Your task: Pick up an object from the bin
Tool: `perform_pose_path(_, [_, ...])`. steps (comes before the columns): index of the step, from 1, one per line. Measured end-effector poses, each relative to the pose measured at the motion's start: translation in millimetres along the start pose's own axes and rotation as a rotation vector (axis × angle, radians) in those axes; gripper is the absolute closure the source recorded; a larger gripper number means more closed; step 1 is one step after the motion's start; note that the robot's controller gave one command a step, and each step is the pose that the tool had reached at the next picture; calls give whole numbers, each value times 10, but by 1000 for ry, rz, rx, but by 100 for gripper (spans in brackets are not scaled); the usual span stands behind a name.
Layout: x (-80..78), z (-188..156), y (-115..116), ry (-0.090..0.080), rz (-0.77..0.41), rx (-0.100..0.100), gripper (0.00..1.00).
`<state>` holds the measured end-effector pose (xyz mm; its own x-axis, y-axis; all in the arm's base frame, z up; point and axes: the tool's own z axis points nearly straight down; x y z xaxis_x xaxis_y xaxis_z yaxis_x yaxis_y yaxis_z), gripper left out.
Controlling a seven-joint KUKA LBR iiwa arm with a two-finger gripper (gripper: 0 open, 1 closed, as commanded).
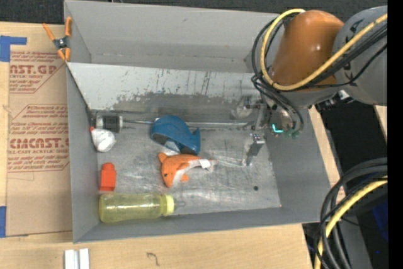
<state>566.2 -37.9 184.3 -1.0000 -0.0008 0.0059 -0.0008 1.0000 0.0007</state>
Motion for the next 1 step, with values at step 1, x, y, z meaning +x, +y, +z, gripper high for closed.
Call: perform_pose_path(1, [-17,-45,-1,-8,0,1,0])
